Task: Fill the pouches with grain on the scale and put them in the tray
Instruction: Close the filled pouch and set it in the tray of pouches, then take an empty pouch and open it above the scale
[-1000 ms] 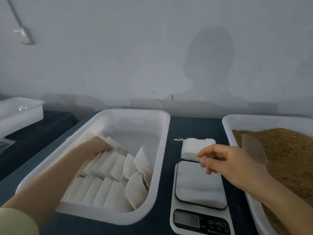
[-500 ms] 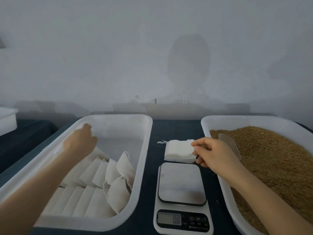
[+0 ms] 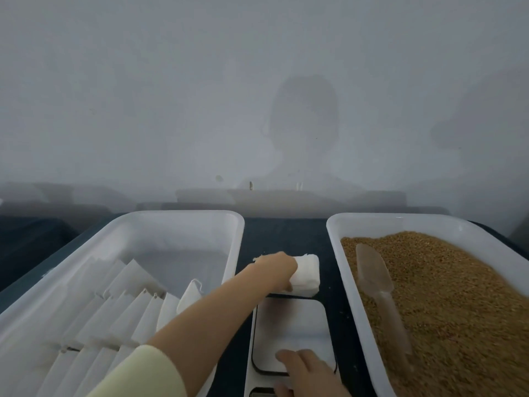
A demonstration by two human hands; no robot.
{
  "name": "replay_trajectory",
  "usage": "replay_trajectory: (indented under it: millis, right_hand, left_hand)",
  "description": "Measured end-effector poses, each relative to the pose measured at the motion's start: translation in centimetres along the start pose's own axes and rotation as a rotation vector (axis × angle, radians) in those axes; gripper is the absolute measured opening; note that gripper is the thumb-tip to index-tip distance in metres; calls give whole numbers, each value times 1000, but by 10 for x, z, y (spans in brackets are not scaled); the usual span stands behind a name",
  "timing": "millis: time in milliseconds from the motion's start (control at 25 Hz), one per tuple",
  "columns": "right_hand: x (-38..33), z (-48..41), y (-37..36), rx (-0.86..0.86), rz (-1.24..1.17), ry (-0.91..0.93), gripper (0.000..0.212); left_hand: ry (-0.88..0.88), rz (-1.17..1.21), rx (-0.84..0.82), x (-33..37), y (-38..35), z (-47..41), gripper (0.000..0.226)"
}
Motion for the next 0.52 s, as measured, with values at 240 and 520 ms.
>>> replay_trajectory:
  millis: [240, 520]
  right_hand:
    - [13, 2, 9, 412, 15, 79, 52]
    - [21, 0, 9, 481, 32, 20, 53]
  left_hand:
    - [17, -138, 47, -11, -9, -16, 21]
    - [59, 37, 274, -9, 4, -3, 29]
Point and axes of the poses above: each hand's wrist, its own z-axis away from the middle knuckle, its own y-axis out of the back of the hand, x = y × z, the point moved 3 cm from there along -z, towards the middle knuckle, and after that the axes turned 7 degrees about z, right-handed, at the moved point
